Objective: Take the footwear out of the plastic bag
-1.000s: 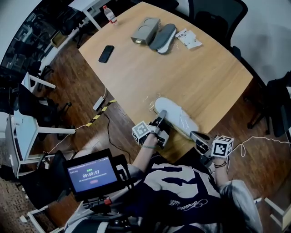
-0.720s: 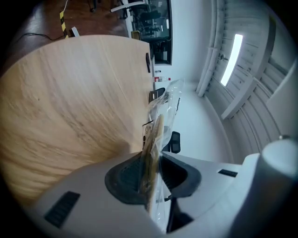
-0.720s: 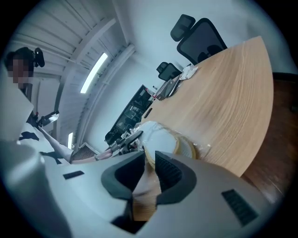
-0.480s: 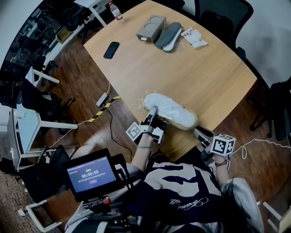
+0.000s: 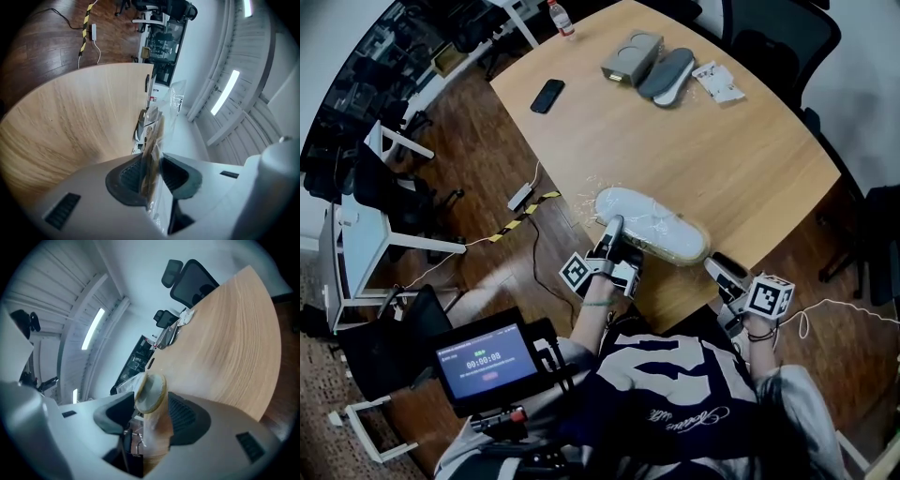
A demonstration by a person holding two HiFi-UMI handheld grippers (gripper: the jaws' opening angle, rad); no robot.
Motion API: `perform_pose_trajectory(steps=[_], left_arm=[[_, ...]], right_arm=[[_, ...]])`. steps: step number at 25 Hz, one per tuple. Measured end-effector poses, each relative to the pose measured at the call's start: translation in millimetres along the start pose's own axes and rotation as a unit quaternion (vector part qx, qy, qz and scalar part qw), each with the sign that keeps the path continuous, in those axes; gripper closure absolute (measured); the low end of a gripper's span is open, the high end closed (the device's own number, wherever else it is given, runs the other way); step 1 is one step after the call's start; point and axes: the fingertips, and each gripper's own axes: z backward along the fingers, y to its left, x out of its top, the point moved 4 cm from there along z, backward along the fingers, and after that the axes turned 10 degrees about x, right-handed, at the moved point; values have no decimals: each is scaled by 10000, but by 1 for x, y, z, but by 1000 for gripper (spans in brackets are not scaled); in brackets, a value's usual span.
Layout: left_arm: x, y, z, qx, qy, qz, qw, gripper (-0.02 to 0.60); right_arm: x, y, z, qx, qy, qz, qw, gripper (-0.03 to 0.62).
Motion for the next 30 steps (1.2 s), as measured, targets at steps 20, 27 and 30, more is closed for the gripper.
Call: perform_pose_trajectory(steps=[20, 27, 30], left_arm=[[-2, -2, -1, -369, 319, 300, 9984, 495], [-6, -7, -3, -521, 429, 454, 9967, 495], [-4, -5, -3, -450, 399, 414, 9973, 495]], right_arm=[[28, 11, -7, 493, 270, 710, 9959, 381], [20, 13, -9, 1005, 184, 14, 9948, 381], [17, 20, -13, 1347, 78, -329, 9903, 342]])
